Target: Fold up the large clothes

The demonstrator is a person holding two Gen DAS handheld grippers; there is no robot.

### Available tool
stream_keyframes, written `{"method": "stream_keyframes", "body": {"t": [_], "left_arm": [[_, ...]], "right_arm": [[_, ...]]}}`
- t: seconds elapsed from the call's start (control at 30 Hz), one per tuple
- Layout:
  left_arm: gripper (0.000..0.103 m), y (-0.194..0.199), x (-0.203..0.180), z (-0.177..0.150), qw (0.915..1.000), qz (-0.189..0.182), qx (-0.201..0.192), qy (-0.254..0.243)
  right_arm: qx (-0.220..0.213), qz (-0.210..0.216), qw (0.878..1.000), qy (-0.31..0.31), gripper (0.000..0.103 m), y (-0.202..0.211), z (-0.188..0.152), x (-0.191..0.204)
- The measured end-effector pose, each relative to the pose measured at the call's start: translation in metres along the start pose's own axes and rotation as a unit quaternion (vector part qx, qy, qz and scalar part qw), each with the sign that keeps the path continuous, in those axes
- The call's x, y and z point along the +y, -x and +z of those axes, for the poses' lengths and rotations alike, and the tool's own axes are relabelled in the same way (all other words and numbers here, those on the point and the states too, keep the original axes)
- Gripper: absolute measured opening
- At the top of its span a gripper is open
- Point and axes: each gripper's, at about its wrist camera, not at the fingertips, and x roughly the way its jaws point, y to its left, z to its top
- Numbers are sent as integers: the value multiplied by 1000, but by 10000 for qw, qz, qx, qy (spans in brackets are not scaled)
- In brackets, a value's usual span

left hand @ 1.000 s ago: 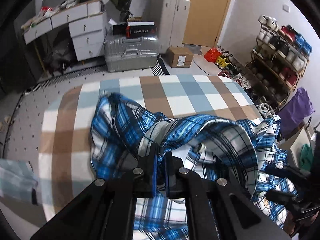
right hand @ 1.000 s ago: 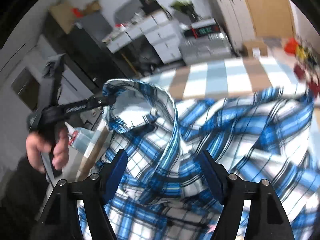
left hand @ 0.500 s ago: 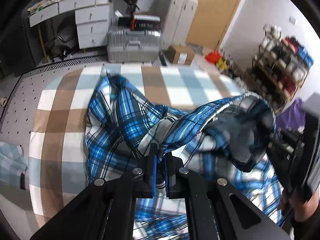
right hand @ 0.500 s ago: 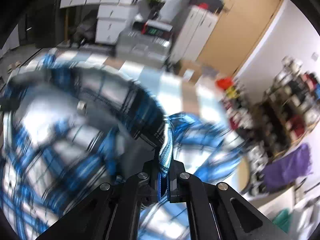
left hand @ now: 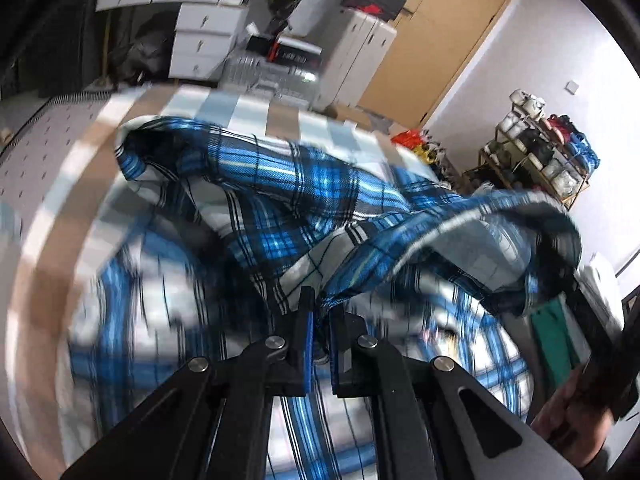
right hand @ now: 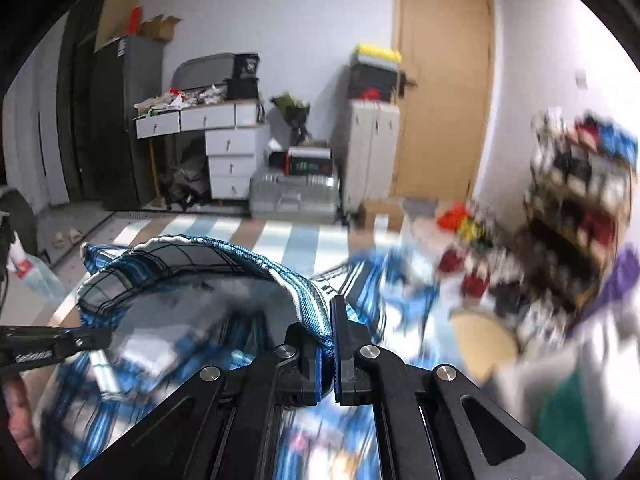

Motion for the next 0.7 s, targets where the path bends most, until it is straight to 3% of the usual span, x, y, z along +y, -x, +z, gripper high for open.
{"method": "stream_keyframes", "body": {"t": [0.07,0.23,0.37,0.47,0.5,0.57,0.6,0.7], "left_arm": [[1,-5,0,-13,9997,217,102,50],[1,-25,10,-33,9971,292,624,335],[3,-37,30,-34,9912,210,1147,628],[16,-36,40,-28,9851,33,1600,626],[25,-33,42,-27,9835,51,1714,573],[33,-18,46,-26,9846,-47,1689,445],[36,-9,46,-23,9858,128,1643,322],[37,25,46,-10,9922,153,1235,34]], "right_arm": [[424,-76,9990,-117,3,-9,-20,0],[1460,-116,9877,-550,4,-37,-68,-6],[1937,111,9787,-677,14,-35,-88,-6],[2043,535,9751,-676,32,-21,-87,-8],[2028,684,9747,-643,34,-14,-85,-9],[1995,881,9745,-532,34,-2,-77,-13],[1912,863,9767,-452,34,5,-68,-18],[1559,836,9842,-113,35,29,-44,-30]]}}
